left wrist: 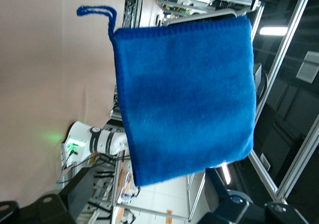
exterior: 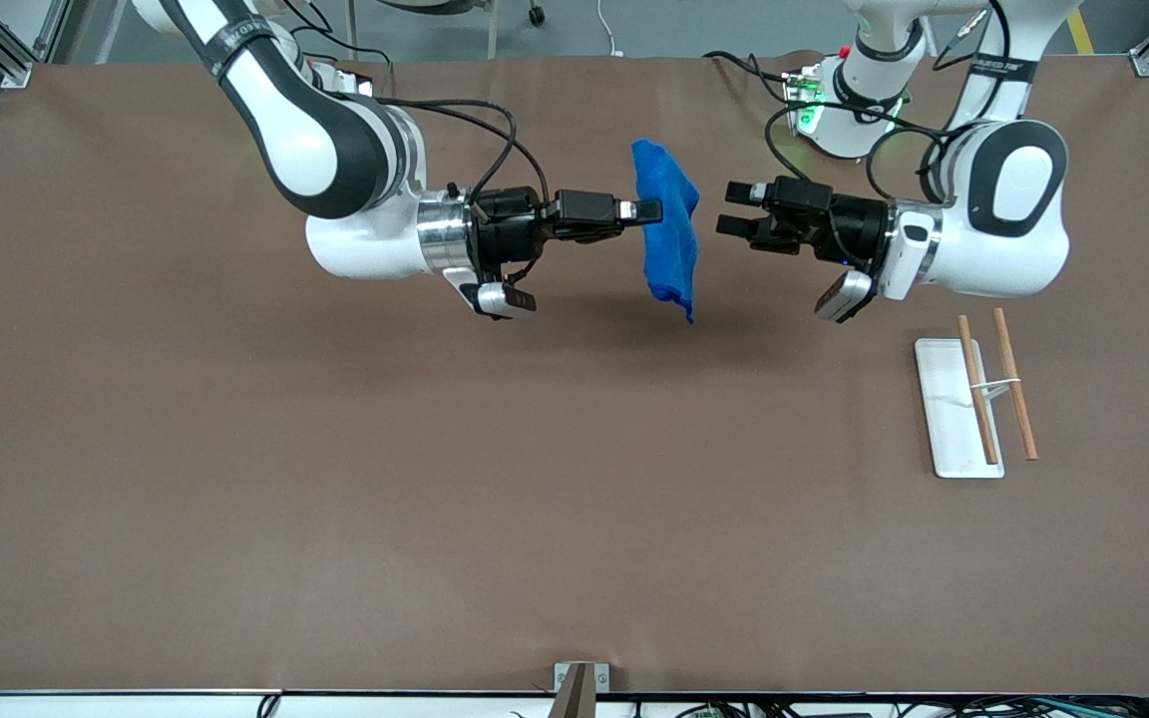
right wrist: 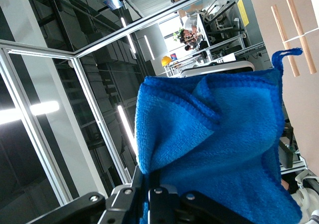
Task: Right arm passes towel to left arm to hang
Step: 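Grasp the towel's free edge with the left gripper, then carry the towel with the left gripper while the right gripper releases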
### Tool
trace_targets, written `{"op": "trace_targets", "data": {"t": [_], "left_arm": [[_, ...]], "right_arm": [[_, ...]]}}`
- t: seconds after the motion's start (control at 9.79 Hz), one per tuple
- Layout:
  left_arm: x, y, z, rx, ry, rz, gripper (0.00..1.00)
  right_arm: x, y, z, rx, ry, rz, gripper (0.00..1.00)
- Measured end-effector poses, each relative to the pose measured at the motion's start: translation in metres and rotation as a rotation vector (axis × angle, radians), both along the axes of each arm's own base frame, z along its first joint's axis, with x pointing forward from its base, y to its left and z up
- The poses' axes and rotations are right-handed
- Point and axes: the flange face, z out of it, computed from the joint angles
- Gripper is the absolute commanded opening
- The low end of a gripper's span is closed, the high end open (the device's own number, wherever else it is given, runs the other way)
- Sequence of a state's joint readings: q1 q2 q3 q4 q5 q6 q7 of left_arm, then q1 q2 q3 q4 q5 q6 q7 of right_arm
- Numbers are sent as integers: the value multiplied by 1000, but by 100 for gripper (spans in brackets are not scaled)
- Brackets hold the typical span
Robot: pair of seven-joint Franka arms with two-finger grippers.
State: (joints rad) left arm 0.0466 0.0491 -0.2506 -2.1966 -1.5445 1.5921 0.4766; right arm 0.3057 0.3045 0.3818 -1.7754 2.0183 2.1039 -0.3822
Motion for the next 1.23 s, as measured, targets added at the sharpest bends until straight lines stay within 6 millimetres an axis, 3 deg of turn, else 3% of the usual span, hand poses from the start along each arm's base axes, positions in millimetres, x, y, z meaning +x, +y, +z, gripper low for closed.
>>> {"op": "trace_targets", "data": {"t": [0.2, 0.31, 0.51, 0.61, 0.82, 0.92, 1.23], "left_arm": [[1, -15, -2, -13, 12, 59, 92], [2, -19, -2, -17, 16, 76, 84], [5, -20, -3, -8, 17, 115, 45], [7, -20, -4, -1, 17, 138, 35], [8, -21, -5, 8, 15, 152, 5], [9, -20, -4, 7, 12, 154, 0], [15, -14, 4, 14, -16, 162, 0]], "right_arm": [[0, 0, 0, 0, 0, 0, 0], [0, 0, 0, 0, 0, 0, 0], [0, 0, 0, 0, 0, 0, 0], [0, 0, 0, 0, 0, 0, 0], [0, 0, 0, 0, -1, 0, 0], [0, 0, 0, 0, -1, 0, 0], [0, 0, 0, 0, -1, 0, 1]]}}
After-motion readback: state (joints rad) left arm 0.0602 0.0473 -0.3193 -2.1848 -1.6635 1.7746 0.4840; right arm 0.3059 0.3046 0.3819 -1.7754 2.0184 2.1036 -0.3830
